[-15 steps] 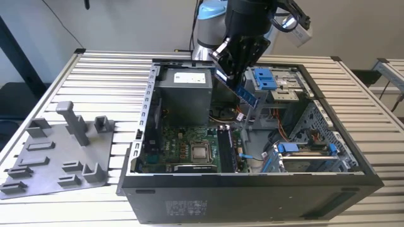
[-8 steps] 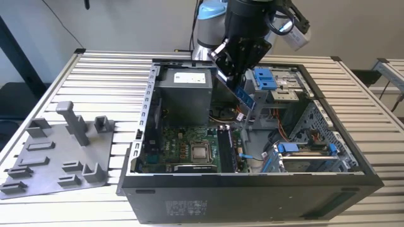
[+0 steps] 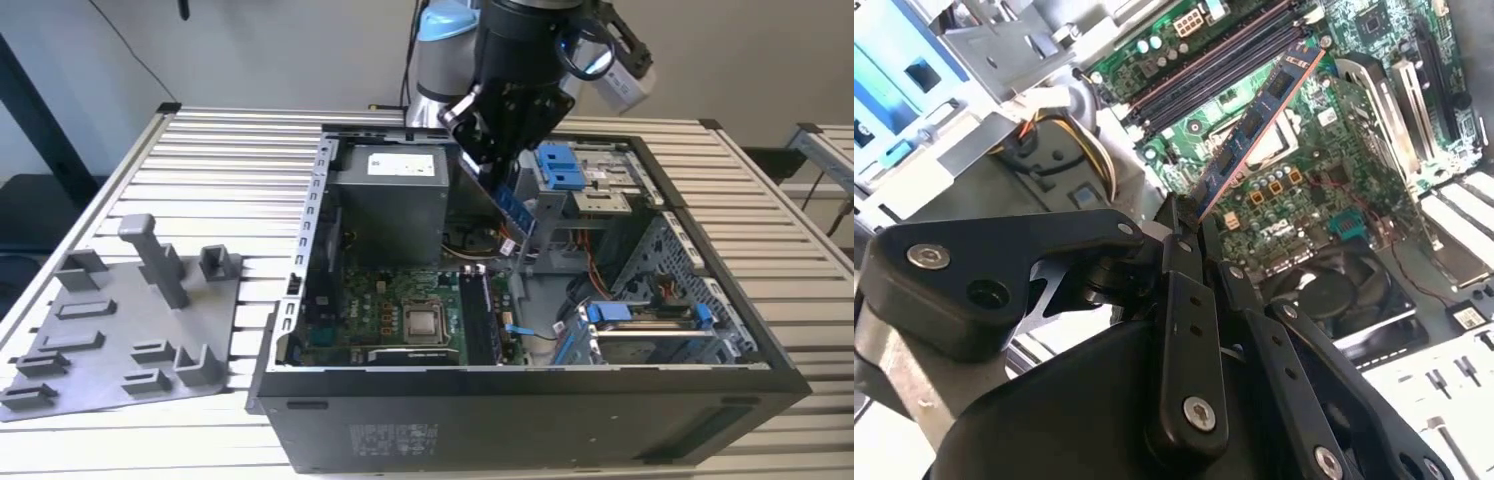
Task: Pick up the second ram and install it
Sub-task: 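Insert the second ram into the second slot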
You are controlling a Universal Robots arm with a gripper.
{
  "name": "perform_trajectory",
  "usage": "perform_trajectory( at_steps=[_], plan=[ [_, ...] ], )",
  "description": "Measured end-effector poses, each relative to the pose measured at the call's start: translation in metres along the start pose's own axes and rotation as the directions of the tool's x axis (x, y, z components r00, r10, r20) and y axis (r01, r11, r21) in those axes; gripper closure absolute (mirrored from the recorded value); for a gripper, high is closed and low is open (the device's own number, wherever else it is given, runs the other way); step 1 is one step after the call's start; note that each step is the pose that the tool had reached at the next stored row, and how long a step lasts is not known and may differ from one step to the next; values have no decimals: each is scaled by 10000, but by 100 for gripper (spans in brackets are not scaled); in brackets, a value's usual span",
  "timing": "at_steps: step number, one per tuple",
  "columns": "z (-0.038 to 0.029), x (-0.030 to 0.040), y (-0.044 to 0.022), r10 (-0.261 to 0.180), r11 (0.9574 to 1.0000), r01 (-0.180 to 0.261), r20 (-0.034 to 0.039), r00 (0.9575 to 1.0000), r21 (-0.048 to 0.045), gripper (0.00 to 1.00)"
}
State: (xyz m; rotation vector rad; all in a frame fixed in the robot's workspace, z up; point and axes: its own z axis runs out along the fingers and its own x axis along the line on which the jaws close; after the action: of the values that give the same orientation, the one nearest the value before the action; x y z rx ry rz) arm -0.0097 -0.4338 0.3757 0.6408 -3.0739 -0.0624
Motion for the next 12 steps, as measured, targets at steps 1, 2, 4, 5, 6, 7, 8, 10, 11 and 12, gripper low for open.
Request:
perform_trajectory(
  at_steps=[1,2,4,5,6,7,8,10,11,12],
  plan=[
    [4,0,0,44,10000,-44,2,10000,0,86],
    [9,0,0,86,10000,-86,4,10000,0,86],
    [16,0,-1,168,9999,-168,7,9999,1,86],
    [20,0,-1,206,9998,-206,8,9998,1,86],
    [24,0,-1,241,9997,-241,10,9997,2,86],
    [28,0,-1,275,9996,-275,12,9996,1,86],
    [32,0,-1,308,9995,-308,13,9995,2,86],
    [40,0,-2,381,9993,-381,16,9993,3,86],
    [44,0,-2,417,9991,-417,18,9991,3,86],
    [48,0,-2,454,9990,-454,19,9990,3,86]
  ],
)
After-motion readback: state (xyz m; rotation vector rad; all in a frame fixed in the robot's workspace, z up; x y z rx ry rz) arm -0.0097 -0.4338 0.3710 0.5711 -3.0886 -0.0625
